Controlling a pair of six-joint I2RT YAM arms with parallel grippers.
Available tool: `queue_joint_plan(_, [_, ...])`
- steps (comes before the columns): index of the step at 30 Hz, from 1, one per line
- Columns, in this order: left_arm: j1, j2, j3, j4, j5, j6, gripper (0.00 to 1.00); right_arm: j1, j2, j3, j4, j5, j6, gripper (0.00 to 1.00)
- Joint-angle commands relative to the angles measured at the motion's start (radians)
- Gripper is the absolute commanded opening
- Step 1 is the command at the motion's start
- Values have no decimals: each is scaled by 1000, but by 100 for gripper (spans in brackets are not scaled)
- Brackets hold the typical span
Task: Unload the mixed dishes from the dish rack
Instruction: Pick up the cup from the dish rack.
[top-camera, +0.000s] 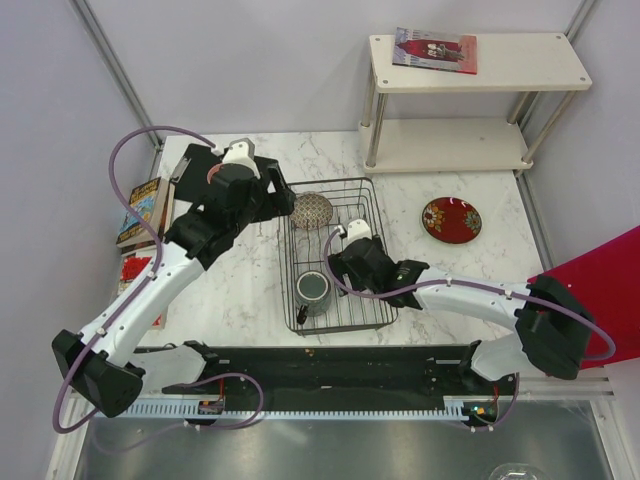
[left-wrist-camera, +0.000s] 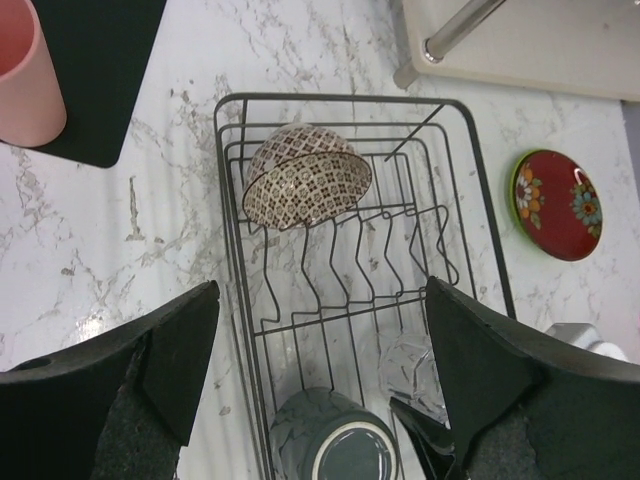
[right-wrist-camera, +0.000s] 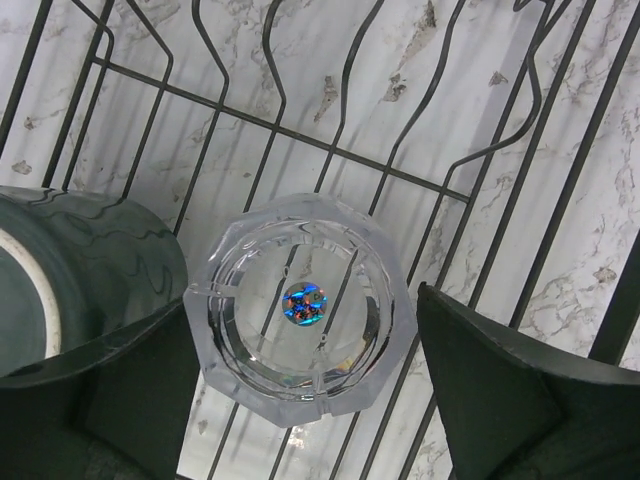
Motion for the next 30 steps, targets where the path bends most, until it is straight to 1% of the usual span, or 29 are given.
queue_joint_plan(1, [1,-16,-33,30,-8,4,90,9,-19,40,8,44,11,80])
queue_joint_plan(3, [1,-20,-41,32,-6,1,90,12,-50,38,8,50,12,67])
queue_joint_plan(4, [1,-22,-44,32,-5,1,90,12,-61,40,10,55,11,55])
queue_joint_plan(6, [1,-27,-50,32,-2,-1,90,17,-95,43,5,58,11,46])
queue_joint_plan(7, [1,-31,-52,32,0,-2,89,20,-105,50,-11,58,11,37])
queue_joint_plan(9, [1,-36,-56,33,-1,-4,89,32,-145,81,-39,69,11,28])
queue_joint_plan(10, [3,-45,-58,32,-1,-4,89,37,-165,92,-67,72,12,21])
queue_joint_plan(12, [1,-53,-61,36,-6,-4,89,47,-246,116,-74,75,16,14])
queue_joint_plan(13, [1,-56,-62,36,-8,-5,89,47,-277,118,-65,75,23,7])
queue_joint_plan(14, [1,-65,-65,45,-3,-8,89,47,-344,107,-47,80,26,1])
queue_joint_plan(15, [1,-73,-79,64,8,-10,89,49,-381,89,-20,75,29,0])
queue_joint_plan(16, [4,-82,-91,84,21,-13,88,48,-420,62,81,60,29,0])
queue_joint_plan(17, [6,-109,-108,108,69,-24,88,40,-500,-22,147,48,37,0])
queue_joint_plan(18, [7,-131,-152,190,106,-30,88,28,-538,-66,195,5,54,0])
queue_joint_plan(19, [12,-152,-179,237,150,-36,88,8,-567,-98,300,-29,83,0])
queue_joint_plan(20, [24,-219,-259,383,276,-68,87,-85,-617,-167,394,-181,183,0])
queue_joint_plan(21, [39,-238,-286,447,320,-103,87,-122,-627,-211,436,-254,221,0])
queue_joint_plan(22, [52,-258,-341,493,433,-129,87,-200,-641,-238,486,-322,303,0])
queue_joint_plan(23, [68,-258,-360,604,490,-158,86,-236,-644,-261,595,-372,345,0])
queue_joint_plan(24, [103,-251,-374,637,544,-232,86,-268,-644,-281,649,-479,385,0])
queue_joint_plan(25, [124,-241,-390,666,648,-270,85,-322,-632,-310,701,-518,469,0])
queue_joint_plan(26, [142,-216,-401,705,699,-310,84,-346,-619,-319,805,-563,509,0])
queue_joint_plan(27, [176,-208,-415,798,747,-393,83,-389,-604,-340,861,-622,555,0])
queue_joint_plan(28, [188,-198,-461,870,826,-441,83,-406,-572,-350,914,-649,635,0])
queue_joint_plan(29, [199,-189,-484,938,857,-484,83,-423,-552,-363,1039,-670,682,0])
queue_joint_plan(30, [213,-171,-505,1072,906,-561,83,-449,-505,-380,1106,-713,722,0])
